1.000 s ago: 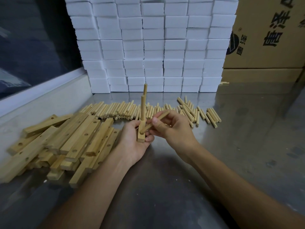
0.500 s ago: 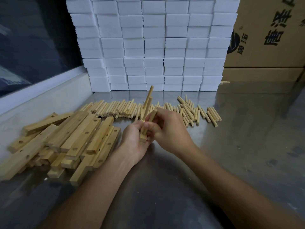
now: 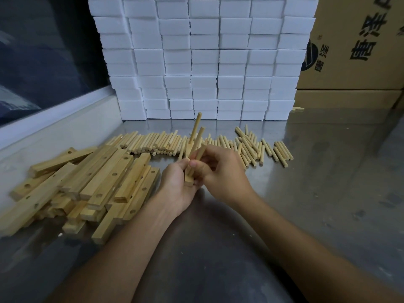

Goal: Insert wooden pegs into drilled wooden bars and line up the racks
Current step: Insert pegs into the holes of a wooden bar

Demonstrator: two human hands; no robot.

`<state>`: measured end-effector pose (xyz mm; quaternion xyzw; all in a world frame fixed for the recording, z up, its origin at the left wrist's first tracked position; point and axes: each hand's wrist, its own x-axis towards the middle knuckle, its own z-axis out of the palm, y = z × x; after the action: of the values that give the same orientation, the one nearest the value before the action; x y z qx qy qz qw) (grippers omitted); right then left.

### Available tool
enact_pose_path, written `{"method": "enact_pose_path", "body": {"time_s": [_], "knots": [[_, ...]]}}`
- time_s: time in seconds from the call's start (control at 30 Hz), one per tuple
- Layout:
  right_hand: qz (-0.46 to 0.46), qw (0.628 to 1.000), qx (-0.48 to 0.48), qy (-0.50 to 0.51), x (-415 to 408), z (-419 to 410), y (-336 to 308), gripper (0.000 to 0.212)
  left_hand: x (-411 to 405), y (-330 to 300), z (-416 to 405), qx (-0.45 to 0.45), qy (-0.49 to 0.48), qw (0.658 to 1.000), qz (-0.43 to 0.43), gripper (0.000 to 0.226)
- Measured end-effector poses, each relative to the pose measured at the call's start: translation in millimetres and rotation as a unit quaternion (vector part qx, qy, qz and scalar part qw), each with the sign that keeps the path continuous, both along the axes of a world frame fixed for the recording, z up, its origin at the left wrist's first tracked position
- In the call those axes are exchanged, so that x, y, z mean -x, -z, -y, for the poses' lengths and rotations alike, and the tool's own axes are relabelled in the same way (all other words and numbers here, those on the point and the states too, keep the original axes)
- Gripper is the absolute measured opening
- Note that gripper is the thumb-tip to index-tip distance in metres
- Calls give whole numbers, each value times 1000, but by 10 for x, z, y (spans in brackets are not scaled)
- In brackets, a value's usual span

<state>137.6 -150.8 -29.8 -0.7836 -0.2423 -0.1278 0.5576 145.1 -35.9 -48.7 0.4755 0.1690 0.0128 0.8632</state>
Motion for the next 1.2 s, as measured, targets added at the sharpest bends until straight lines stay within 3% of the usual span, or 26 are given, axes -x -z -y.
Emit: {"method": "enact_pose_path", "body": {"time_s": [0.2,0.37,0.57,0.9,1.07,1.2], "knots": [[-10,999,-30,36,0,-71,31,20,24,-45,40,-3,10,1000,9,44],[61,992,91,67,63,-76,143,17,70,-82,34,32,-8,999,-20,33],[37,983,148,100,55,-9,149,19,110,-170,72,50,-8,997,-51,39],[36,980,151,124,108,-40,139,22,109,-167,104,24,-1,999,-45,39],[21,984,136,114,69,14,125,6,81,-131,61,31,19,999,-20,35],[5,982,146,123,-22,132,101,7,49,-104,31,27,-10,999,22,29]]}}
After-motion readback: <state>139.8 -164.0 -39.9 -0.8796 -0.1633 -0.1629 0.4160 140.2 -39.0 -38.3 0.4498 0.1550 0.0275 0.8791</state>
